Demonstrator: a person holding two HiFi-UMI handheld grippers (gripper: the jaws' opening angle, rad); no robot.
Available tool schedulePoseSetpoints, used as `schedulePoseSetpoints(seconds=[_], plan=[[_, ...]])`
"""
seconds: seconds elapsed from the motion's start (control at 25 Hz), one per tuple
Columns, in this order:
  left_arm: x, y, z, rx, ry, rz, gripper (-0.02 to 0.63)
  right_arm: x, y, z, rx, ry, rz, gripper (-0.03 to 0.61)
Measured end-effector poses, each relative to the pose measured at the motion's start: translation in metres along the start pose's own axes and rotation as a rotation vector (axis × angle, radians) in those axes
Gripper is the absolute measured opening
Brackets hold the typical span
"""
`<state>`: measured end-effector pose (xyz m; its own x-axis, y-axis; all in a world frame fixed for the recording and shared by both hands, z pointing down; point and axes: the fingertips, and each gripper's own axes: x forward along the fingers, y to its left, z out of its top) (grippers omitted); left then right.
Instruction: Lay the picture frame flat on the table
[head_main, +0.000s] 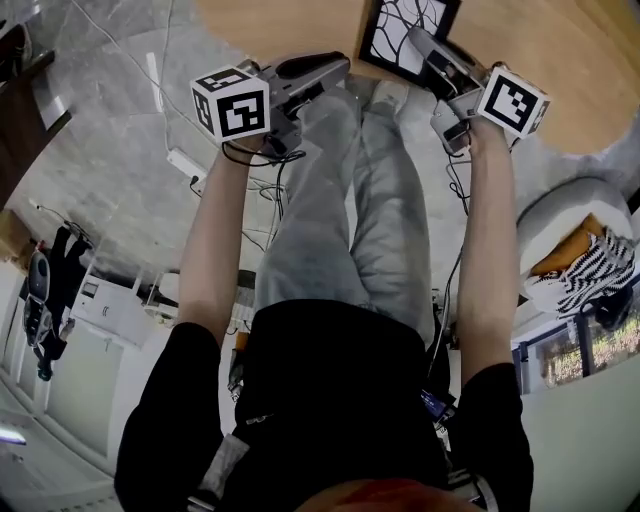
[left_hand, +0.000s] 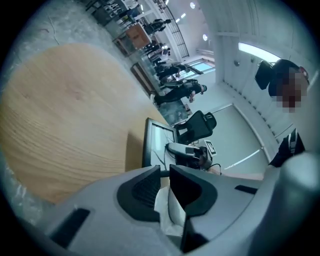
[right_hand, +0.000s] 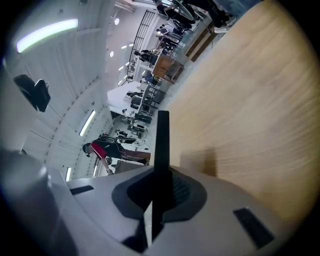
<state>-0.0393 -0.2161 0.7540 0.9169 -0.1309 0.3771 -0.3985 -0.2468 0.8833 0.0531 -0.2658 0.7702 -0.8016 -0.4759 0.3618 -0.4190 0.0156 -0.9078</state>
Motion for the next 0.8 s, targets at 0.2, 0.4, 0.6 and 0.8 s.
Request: schedulePoseSetpoints(seconds=[0.2,0.4,0.6,0.8], plan=[[0.005,-0.024,-0.019,-0.013,-0.016,-0.009,0.046,0.000,-0.015,-0.005,-0.003,0.028,-0.080,0.023],[0.011,-0.026,-0.023,-0.018,-0.017,-0.021,0.044,0.004,-0.029,-0.009,-0.039,0.065,-0.151,0.023],[0.011,-0.027,-0.022,-0.029,-0.016,-0.030,0.041,0.003,-0.039,-0.005,-0.139,0.069,-0.297,0.035],[0.007,-0.021,-0.021,-0.039,-0.017,-0.031,0.041,-0.002,-0.060,-0.003,-0.274,0.048,-0.539,0.155]])
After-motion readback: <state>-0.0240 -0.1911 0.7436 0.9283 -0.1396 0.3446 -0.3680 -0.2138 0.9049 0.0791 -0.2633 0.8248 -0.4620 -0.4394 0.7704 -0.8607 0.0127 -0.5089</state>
